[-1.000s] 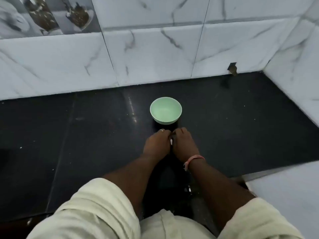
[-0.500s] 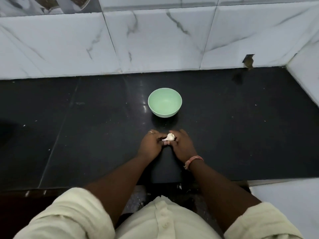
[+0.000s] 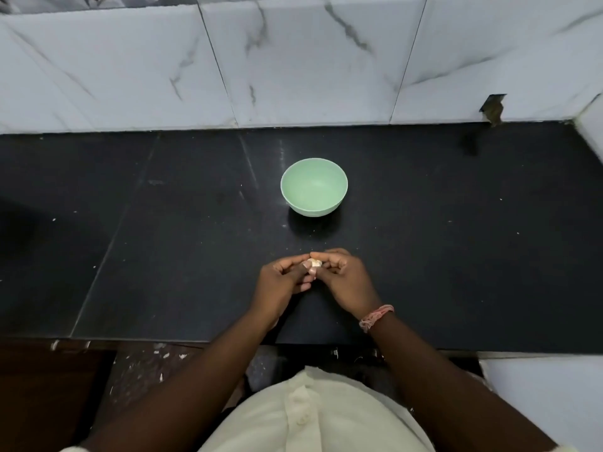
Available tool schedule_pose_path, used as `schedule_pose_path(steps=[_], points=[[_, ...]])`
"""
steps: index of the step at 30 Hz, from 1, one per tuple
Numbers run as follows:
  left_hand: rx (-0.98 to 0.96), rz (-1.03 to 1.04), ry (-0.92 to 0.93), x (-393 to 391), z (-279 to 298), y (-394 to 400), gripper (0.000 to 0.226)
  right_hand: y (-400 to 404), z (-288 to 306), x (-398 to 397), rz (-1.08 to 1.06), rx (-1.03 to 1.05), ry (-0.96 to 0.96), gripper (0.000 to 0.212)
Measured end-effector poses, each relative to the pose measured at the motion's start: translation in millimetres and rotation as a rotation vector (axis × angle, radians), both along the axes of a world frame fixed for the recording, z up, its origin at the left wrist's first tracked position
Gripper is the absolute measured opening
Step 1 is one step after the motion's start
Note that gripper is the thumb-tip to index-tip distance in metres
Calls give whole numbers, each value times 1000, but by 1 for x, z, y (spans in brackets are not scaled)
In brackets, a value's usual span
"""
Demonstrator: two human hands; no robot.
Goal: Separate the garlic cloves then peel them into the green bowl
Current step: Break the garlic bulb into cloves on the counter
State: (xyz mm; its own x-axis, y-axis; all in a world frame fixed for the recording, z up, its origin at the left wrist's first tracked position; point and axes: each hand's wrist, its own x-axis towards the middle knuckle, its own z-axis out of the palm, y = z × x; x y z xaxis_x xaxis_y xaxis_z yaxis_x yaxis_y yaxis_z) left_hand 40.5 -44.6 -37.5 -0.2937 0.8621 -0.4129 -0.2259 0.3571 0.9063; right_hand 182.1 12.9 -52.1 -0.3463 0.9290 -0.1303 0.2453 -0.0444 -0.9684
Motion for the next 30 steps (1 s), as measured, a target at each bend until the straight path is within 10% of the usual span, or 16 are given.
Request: schedule_pose_path(steps=[16,30], points=[[12,1,-100,-31,3,6,20,-27,4,-41,-364,-175,245,28],[6,123,-188,6,6,0,23,-21,12,-3,-218,-155,232,24]])
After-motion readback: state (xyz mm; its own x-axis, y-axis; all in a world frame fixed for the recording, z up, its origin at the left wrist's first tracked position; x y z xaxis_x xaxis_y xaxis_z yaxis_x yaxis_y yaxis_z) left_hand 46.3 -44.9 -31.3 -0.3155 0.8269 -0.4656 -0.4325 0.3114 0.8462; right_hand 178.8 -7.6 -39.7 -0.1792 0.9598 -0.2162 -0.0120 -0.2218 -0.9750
